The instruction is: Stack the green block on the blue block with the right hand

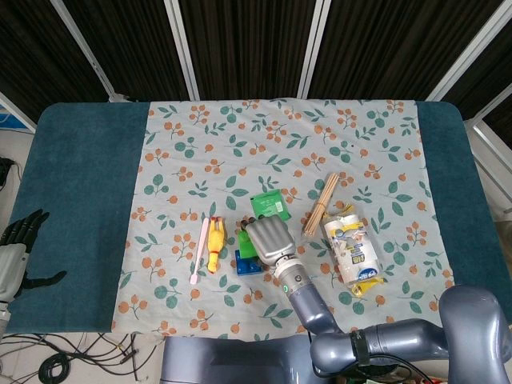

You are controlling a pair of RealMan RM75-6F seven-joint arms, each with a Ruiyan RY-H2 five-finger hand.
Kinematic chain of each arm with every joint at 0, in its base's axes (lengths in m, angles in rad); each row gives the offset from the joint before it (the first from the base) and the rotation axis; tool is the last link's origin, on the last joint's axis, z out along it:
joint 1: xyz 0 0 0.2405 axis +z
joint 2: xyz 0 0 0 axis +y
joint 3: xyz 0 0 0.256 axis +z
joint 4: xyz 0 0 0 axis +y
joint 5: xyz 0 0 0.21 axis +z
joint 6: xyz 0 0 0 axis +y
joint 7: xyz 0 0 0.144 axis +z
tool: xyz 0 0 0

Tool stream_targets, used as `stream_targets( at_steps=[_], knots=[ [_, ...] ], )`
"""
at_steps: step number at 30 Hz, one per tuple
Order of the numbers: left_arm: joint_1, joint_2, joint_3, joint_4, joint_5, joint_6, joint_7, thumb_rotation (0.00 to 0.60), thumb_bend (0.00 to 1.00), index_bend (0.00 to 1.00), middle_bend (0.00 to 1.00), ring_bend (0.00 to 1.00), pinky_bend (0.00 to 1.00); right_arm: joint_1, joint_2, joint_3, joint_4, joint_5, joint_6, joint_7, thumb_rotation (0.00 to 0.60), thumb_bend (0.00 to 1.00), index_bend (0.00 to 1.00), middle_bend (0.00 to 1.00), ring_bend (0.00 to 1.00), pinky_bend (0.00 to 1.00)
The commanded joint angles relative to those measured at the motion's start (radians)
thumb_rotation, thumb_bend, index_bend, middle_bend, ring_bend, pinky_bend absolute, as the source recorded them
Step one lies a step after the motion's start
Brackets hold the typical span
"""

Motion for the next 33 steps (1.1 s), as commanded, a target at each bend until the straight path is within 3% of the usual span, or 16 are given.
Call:
stream_targets(
  at_steps=[1, 33],
  knots=[
    [0.000, 0.000, 0.000, -0.001, -0.001, 0.000, 0.001, 0.600, 0.00, 0.00, 0.00, 0.00, 0.00, 0.005, 0.001, -0.004, 0.000, 0.006, 0.000, 0.004, 0.600, 0.41, 0.63, 0.56, 0.55, 0.65],
    [0.000, 0.001, -0.002, -0.001, -0.002, 0.001, -0.005, 0.600, 0.00, 0.00, 0.00, 0.00, 0.00, 0.053, -0.026, -0.025, 0.026, 0.039, 0.017, 0.042, 0.600, 0.41, 0.63, 0.57, 0.55, 0.65]
  ],
)
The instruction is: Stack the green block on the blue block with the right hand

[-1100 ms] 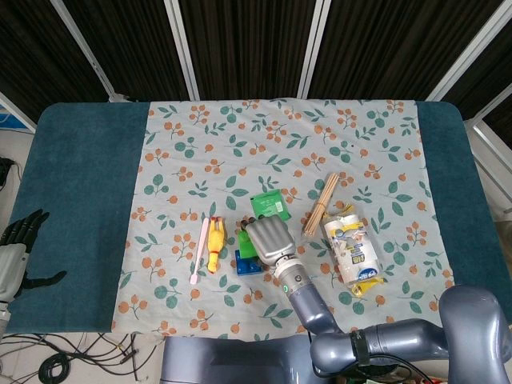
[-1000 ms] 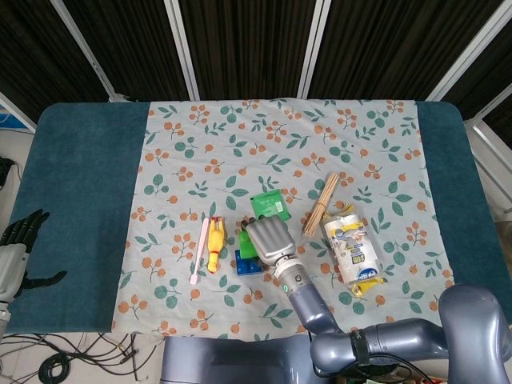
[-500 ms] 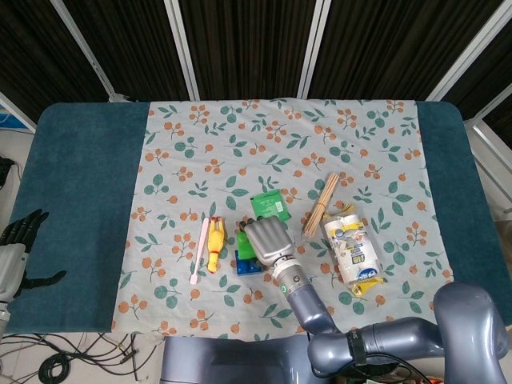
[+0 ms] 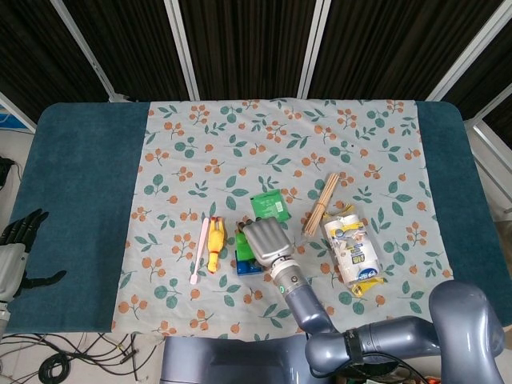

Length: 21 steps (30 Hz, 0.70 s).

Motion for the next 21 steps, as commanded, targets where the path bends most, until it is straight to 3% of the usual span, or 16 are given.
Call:
stream_targets(
  at_steps=[1, 21],
  knots=[
    [0.000, 0.000, 0.000, 0.001, 0.000, 0.001, 0.000, 0.600, 0.00, 0.00, 0.00, 0.00, 0.00, 0.004, -0.006, -0.002, 0.007, 0.001, -0.002, 0.002, 0.600, 0.41, 0.63, 0.57, 0.55, 0.65],
    [-0.001, 0.004, -0.003, -0.001, -0.004, -0.004, -0.019, 0.600, 0.00, 0.00, 0.00, 0.00, 0.00, 0.029, -0.059, -0.022, 0.089, 0.011, -0.026, 0.004, 0.600, 0.41, 0.63, 0.57, 0.55, 0.65]
  ],
)
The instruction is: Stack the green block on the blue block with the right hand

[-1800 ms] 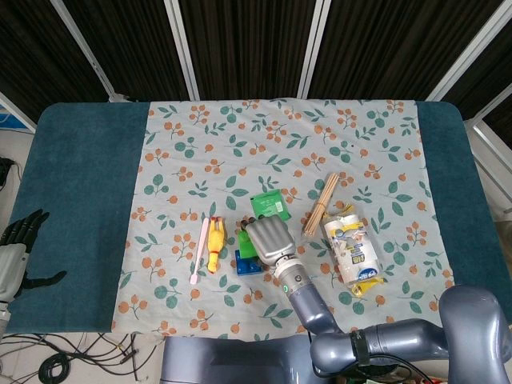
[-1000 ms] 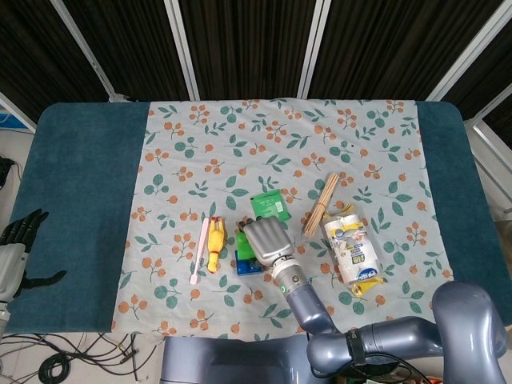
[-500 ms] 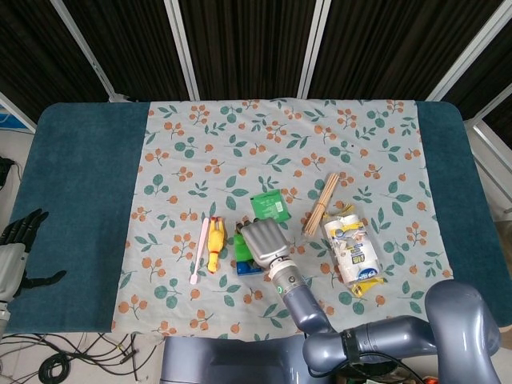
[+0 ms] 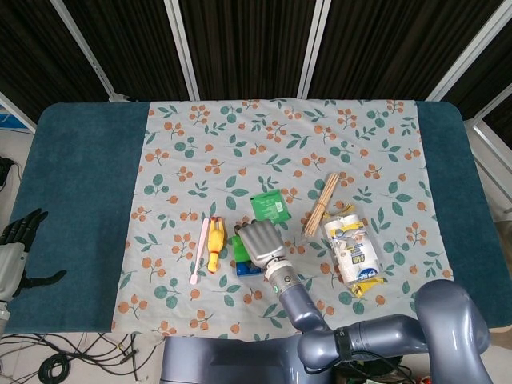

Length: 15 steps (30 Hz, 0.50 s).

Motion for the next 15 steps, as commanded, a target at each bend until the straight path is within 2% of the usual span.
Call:
stream_targets(
  at_steps=[1, 15],
  knots=[
    [0.000, 0.000, 0.000, 0.000, 0.000, 0.000, -0.001, 0.600, 0.00, 0.00, 0.00, 0.00, 0.00, 0.000, -0.004, -0.002, 0.005, 0.001, -0.002, 0.002, 0.600, 0.41, 0.63, 0.57, 0.55, 0.65],
    [0.000, 0.000, -0.002, 0.002, -0.003, 0.000, 0.000, 0.600, 0.00, 0.00, 0.00, 0.00, 0.00, -0.008, -0.021, -0.023, 0.033, 0.007, -0.009, 0.007, 0.600, 0.41, 0.64, 0.57, 0.55, 0.65]
  ],
)
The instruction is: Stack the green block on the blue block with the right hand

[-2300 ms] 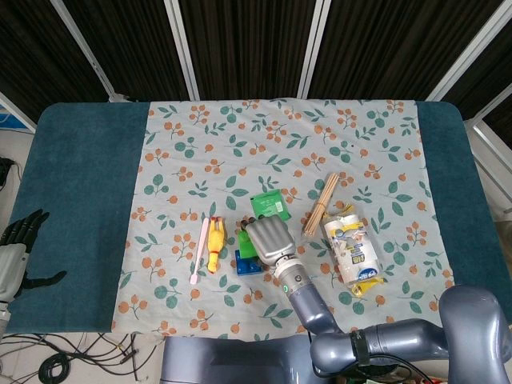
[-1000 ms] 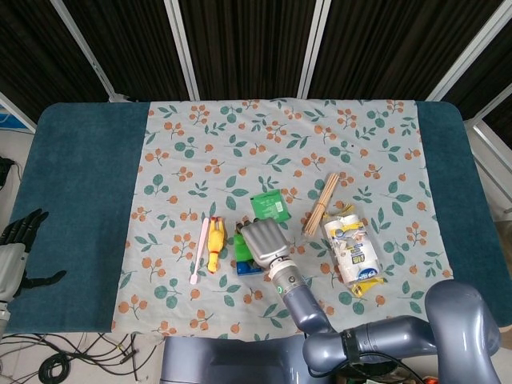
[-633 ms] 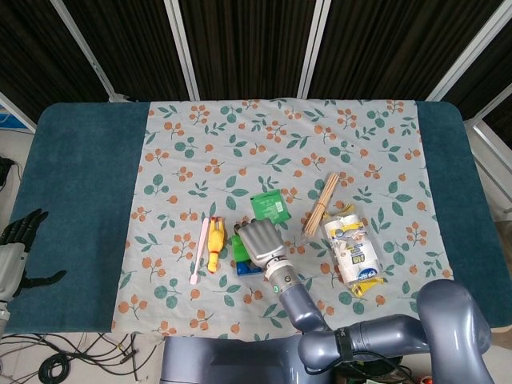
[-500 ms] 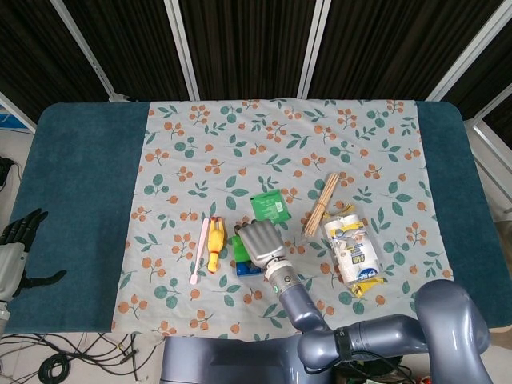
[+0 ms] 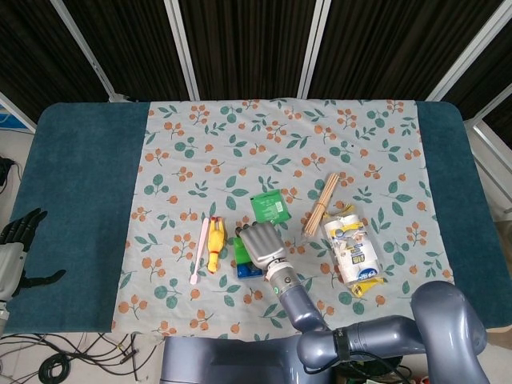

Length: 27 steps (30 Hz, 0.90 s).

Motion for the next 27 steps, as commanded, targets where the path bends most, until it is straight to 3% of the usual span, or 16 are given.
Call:
stream_targets(
  at_steps=[1, 9, 11, 13, 15, 19, 27],
  knots=[
    [0.000, 0.000, -0.001, 0.000, -0.001, 0.000, 0.000, 0.600, 0.00, 0.00, 0.00, 0.00, 0.00, -0.002, -0.004, -0.003, 0.006, -0.001, -0.003, 0.002, 0.600, 0.41, 0.64, 0.57, 0.55, 0.65],
    [0.000, 0.000, -0.001, 0.000, -0.002, 0.001, 0.000, 0.600, 0.00, 0.00, 0.00, 0.00, 0.00, -0.006, -0.002, -0.005, 0.005, -0.017, -0.005, 0.008, 0.600, 0.41, 0.63, 0.55, 0.54, 0.64],
    [0.001, -0.001, -0.001, 0.001, -0.001, 0.003, 0.001, 0.600, 0.00, 0.00, 0.00, 0.00, 0.00, -0.009, 0.000, -0.007, 0.002, -0.027, -0.003, 0.012, 0.600, 0.40, 0.60, 0.50, 0.50, 0.56],
    [0.002, -0.002, -0.002, 0.001, -0.001, 0.005, 0.001, 0.600, 0.00, 0.00, 0.00, 0.00, 0.00, -0.013, 0.004, -0.009, -0.004, -0.037, -0.002, 0.016, 0.600, 0.36, 0.47, 0.38, 0.40, 0.39],
    [0.002, -0.002, -0.002, 0.001, 0.000, 0.007, 0.000, 0.600, 0.00, 0.00, 0.00, 0.00, 0.00, -0.014, 0.009, -0.012, -0.012, -0.045, 0.000, 0.014, 0.600, 0.31, 0.32, 0.24, 0.26, 0.31],
    [0.002, -0.003, -0.002, 0.002, 0.002, 0.009, 0.002, 0.600, 0.00, 0.00, 0.00, 0.00, 0.00, -0.021, 0.019, -0.010, -0.034, -0.051, 0.018, 0.013, 0.600, 0.23, 0.04, 0.01, 0.03, 0.22],
    [0.004, -0.006, 0.000, 0.004, 0.007, 0.014, 0.011, 0.600, 0.00, 0.00, 0.00, 0.00, 0.00, -0.043, 0.059, -0.006, -0.092, -0.109, 0.079, 0.014, 0.600, 0.17, 0.00, 0.00, 0.00, 0.20]
  ],
)
